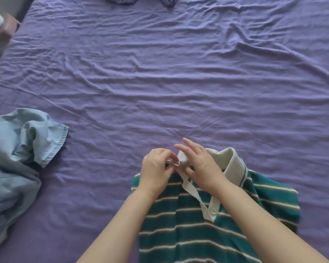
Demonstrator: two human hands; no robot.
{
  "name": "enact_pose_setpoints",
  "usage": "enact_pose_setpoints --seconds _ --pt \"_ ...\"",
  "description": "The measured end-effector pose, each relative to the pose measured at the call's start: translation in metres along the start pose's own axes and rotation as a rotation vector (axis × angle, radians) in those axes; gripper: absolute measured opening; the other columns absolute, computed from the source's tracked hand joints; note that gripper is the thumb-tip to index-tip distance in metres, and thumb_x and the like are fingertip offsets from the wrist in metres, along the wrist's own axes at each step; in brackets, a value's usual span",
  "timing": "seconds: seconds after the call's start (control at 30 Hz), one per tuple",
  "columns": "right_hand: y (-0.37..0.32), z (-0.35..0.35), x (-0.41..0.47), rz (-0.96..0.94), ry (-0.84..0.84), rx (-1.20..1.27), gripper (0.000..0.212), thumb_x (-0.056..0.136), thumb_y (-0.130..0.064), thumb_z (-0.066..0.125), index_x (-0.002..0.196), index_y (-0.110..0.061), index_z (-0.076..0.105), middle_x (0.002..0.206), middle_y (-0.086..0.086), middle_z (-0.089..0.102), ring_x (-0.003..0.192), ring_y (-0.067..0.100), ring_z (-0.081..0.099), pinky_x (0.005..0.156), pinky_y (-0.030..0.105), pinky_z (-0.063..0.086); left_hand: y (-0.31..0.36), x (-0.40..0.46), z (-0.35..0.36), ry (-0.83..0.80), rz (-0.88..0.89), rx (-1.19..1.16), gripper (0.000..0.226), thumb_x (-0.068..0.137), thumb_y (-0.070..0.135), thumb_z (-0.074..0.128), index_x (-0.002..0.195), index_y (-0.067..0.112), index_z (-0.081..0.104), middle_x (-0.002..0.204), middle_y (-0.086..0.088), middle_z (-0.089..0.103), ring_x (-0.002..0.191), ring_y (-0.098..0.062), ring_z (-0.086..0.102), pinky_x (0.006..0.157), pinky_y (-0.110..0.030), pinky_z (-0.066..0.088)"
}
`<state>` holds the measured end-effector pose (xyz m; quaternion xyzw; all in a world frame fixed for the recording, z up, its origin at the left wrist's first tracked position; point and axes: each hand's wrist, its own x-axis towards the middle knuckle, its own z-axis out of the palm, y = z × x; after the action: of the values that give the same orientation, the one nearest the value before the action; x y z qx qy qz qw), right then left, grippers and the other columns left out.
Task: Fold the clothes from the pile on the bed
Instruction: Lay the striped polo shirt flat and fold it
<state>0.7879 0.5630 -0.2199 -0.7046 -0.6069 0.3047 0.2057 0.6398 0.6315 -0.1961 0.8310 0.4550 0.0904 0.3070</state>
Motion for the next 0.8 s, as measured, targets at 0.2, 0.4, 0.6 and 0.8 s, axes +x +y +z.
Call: enact_pose_setpoints --seconds 0.2,0.4,0.6,0.8 --pt "-0.005 0.000 0.000 -0.023 0.168 -0.073 0.012 0.081 -0.009 0.069 0.091 -0.008 0.062 0.122 0.009 0.059 0.119 0.029 0.050 0.094 0.036 0.044 -0.019 -0.012 0.002 -0.078 -0.135 0.070 0.023 0.087 0.033 0.063 0.109 0.029 0.062 0.111 0.014 0.062 0.106 -0.013 0.050 0.089 -0.031 0.037" --pt "-0.012 0.002 -0.019 0.172 0.320 -0.075 0.035 0.078 -0.039 0.071 0.097 -0.018 0.049 0.089 -0.008 0.050 0.079 0.013 0.051 0.065 0.025 0.042 -0.014 -0.005 0.000 -0.058 -0.133 -0.017 0.018 0.088 0.034 0.059 0.102 0.028 0.069 0.109 0.011 0.066 0.110 -0.013 0.052 0.096 -0.033 0.037" --pt "-0.020 0.027 -0.041 0.229 0.211 -0.258 0.031 0.078 -0.021 0.069 0.106 -0.013 0.057 0.089 0.002 0.060 0.078 0.023 0.059 0.067 0.035 0.048 -0.020 -0.012 -0.004 -0.247 -0.093 -0.121 0.032 0.083 0.004 0.053 0.091 0.028 0.073 0.112 0.007 0.066 0.117 -0.011 0.049 0.102 -0.035 0.036" --pt "-0.007 0.011 -0.054 0.396 0.393 -0.145 0.018 0.081 -0.007 0.061 0.098 -0.011 0.063 0.098 0.006 0.057 0.084 0.026 0.056 0.061 0.034 0.046 -0.036 -0.021 -0.007 -0.082 -0.136 -0.198 0.028 0.076 -0.008 0.051 0.077 0.019 0.055 0.092 0.000 0.058 0.094 -0.017 0.053 0.087 -0.030 0.042"
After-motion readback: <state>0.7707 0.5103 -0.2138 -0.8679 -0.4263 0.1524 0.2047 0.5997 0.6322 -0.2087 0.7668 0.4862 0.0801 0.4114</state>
